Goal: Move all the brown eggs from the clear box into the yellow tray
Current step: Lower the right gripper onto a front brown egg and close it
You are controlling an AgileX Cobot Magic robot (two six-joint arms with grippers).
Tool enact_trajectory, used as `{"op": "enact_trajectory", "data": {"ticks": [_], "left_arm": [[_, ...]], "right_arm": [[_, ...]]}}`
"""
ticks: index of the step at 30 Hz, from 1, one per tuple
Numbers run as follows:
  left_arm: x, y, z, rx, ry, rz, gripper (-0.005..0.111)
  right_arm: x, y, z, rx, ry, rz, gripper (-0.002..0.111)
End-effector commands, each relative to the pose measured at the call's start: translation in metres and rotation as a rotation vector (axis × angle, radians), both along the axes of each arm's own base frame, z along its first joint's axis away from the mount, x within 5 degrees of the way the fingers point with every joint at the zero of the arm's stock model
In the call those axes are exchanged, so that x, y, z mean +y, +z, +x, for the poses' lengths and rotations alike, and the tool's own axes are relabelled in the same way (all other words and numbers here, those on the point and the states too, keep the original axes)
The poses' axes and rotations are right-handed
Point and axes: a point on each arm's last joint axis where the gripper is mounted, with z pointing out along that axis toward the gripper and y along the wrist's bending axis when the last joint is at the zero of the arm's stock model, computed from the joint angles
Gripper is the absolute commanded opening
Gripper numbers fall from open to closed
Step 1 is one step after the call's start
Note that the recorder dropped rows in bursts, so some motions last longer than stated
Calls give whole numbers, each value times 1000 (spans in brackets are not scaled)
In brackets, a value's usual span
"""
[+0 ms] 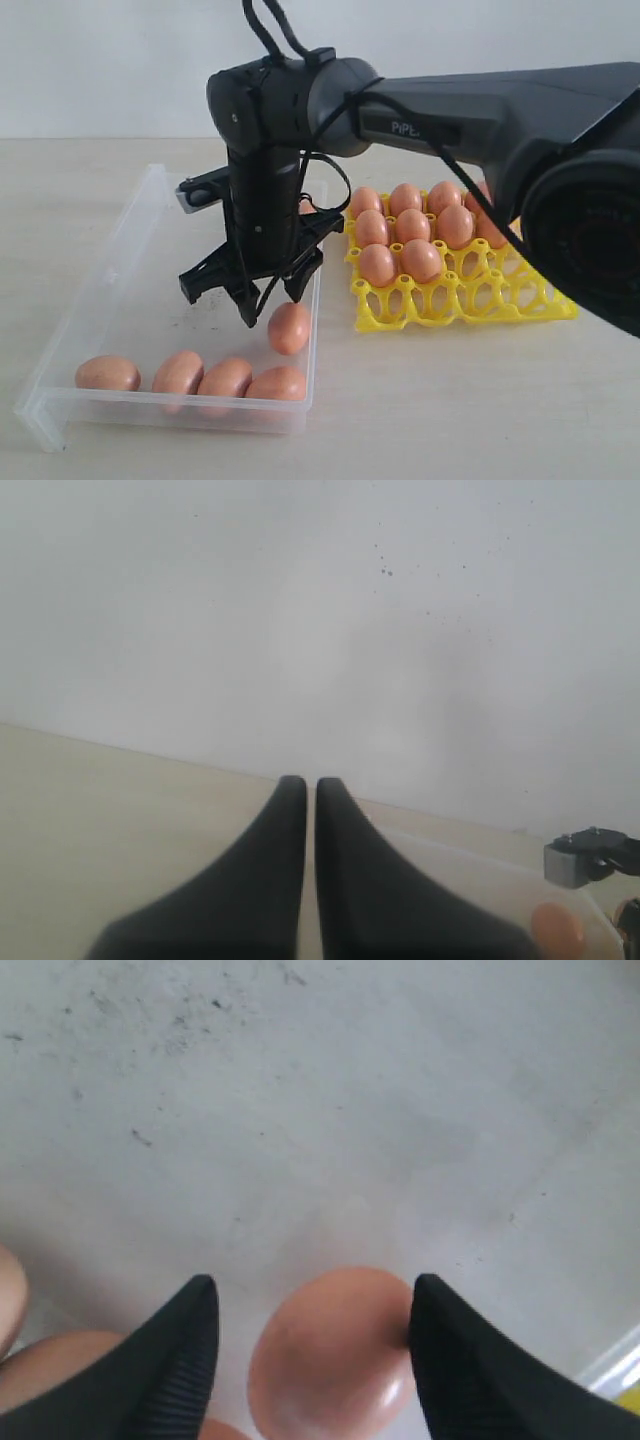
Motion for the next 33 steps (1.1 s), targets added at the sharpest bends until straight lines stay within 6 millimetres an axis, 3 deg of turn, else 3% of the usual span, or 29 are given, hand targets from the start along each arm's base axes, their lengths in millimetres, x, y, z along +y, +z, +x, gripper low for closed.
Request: {"op": "enact_trajectory", "data": {"ticks": [1,9,21,33], "left_arm": [[0,1,0,-5,-4,1,4],[0,1,0,-5,-4,1,4],[0,1,0,-5,-4,1,4],[0,1,0,-5,-4,1,4]], "right_arm": [[6,-3,-6,-2,8,-15,51],[20,-3,-22,-15,105,-24,51],[21,-3,-23,-101,195,-106,51],[7,-28,-31,-52,215,-203,51]]}}
